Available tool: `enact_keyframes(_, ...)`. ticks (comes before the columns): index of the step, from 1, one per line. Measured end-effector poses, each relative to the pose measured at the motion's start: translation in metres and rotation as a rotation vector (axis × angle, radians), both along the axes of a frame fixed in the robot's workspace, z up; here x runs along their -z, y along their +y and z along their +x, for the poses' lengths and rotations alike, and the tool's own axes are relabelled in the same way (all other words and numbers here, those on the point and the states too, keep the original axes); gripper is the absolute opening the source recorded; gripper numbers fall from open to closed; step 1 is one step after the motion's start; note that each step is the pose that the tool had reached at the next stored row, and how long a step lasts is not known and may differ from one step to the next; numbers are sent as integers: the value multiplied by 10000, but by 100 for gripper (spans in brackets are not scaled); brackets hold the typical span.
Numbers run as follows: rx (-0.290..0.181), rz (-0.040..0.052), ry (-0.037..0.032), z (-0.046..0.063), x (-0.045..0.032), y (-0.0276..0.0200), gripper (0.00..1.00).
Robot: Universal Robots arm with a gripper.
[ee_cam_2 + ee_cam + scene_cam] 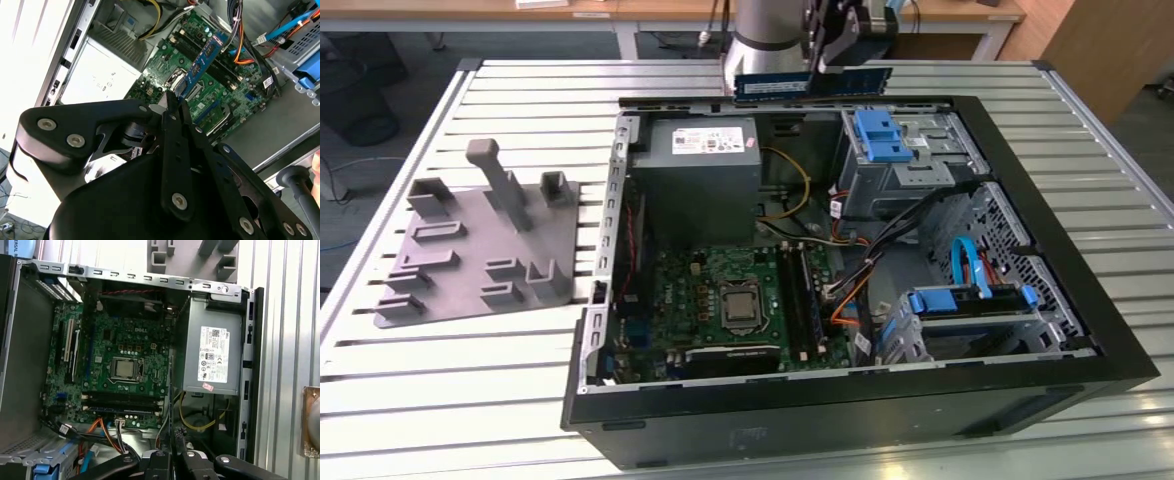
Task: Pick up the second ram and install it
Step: 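Pick up the second ram and move it above second insertion slot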
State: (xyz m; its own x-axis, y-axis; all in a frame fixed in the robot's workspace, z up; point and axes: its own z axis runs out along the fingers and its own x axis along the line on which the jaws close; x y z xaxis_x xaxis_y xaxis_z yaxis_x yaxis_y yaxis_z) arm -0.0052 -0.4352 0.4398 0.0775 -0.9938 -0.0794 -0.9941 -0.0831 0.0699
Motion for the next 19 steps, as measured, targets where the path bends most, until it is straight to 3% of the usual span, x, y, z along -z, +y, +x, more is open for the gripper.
enact_keyframes(19,0,-2,14,434,2,0,14)
